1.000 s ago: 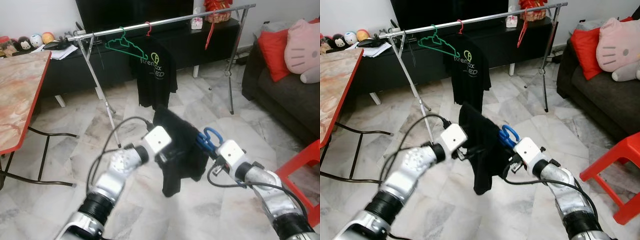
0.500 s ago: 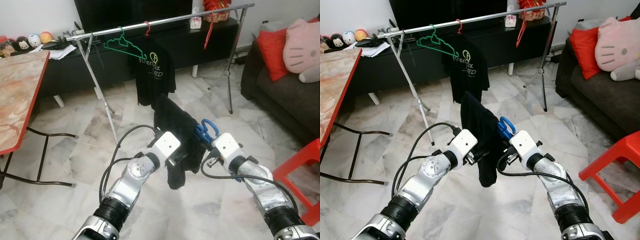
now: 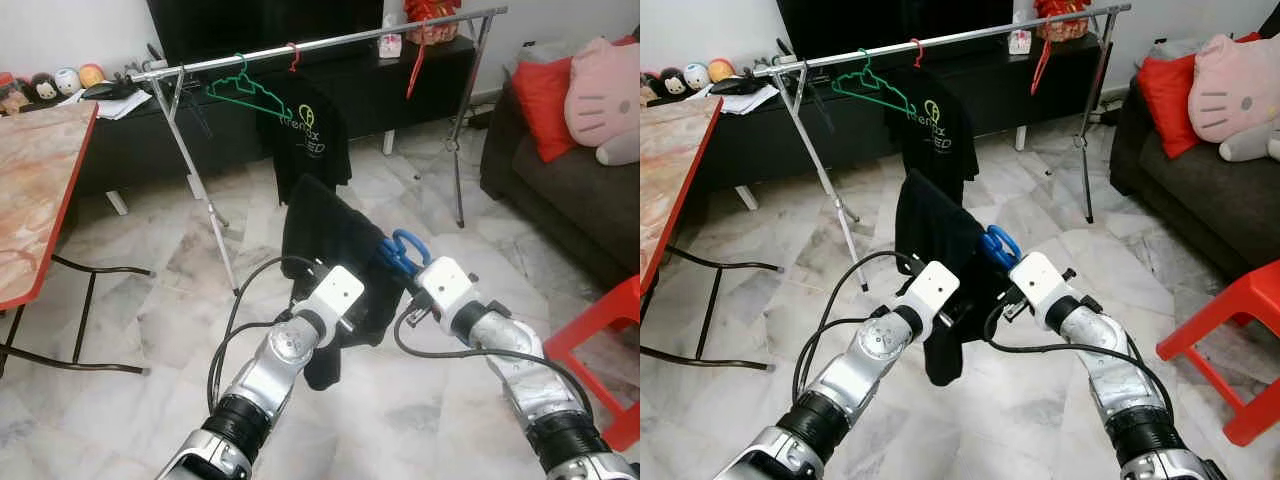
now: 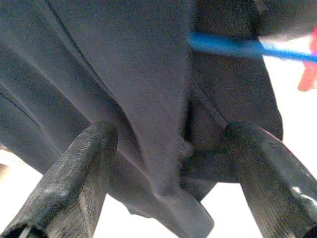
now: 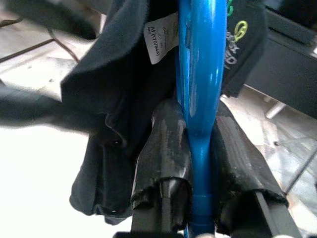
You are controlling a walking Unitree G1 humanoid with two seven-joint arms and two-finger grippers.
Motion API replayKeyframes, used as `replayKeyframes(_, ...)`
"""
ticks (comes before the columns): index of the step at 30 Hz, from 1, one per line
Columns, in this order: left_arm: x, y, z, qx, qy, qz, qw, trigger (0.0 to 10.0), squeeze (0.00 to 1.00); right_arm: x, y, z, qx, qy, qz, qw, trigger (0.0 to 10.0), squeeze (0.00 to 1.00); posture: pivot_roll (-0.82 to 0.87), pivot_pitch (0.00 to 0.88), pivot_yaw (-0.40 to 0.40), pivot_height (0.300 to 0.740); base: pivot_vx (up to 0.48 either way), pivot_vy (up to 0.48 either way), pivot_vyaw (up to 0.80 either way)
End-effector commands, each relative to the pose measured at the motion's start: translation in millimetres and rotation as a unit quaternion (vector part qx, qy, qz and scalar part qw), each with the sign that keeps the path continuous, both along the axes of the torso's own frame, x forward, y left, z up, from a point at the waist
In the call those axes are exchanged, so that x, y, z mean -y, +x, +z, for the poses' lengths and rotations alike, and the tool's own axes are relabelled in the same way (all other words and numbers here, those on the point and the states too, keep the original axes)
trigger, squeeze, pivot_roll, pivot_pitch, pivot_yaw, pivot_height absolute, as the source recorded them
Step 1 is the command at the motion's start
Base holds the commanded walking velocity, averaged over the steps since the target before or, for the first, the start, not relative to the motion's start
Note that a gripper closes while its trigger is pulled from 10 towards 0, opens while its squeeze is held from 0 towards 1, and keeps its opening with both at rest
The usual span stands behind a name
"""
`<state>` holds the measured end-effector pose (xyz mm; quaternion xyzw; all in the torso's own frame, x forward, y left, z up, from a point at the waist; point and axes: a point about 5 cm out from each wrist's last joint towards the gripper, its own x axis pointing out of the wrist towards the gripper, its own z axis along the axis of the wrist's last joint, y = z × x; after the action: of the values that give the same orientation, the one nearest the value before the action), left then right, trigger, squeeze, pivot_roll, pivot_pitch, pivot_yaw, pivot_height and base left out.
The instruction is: Hang hanger
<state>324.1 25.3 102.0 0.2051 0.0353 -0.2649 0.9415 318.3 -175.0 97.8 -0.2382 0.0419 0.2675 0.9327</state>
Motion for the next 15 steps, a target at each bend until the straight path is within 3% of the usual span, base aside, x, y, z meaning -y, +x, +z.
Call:
replayKeyframes(1, -0.2, 5.2, 7, 0.023, 0.006, 0.016, 1.000, 10.0, 0.00, -9.9, 2.0, 14, 0.030, 0.004, 0.022, 0.999, 0.0, 0.00, -0.17, 0.000, 0.050, 0.740, 0.000, 0.000, 0.00)
replayKeyframes(4, -6.5, 13.3, 14, 0.033, -0.013, 0.058, 0.998, 10.0, 0.00, -11.9, -0.2, 12, 0.026, 0.003, 0.024, 0.999, 0.0, 0.00, -0.17, 0.000, 0.050, 0.740, 0.000, 0.000, 0.00)
replayKeyframes(10, -8.5, 17.3, 14, 0.031, -0.006, 0.063, 0.998, 10.0, 0.00, -17.7, -2.7, 12, 0.024, 0.006, 0.033, 0.999, 0.0, 0.00, -0.18, 0.000, 0.048, 0.740, 0.000, 0.000, 0.00)
replayKeyframes(15, -14.5, 19.0, 6, 0.014, 0.030, 0.074, 0.997, 10.0, 0.00, -17.0, -4.2, 11, 0.021, 0.004, 0.032, 0.999, 0.0, 0.00, -0.17, 0.000, 0.047, 0.740, 0.000, 0.000, 0.00)
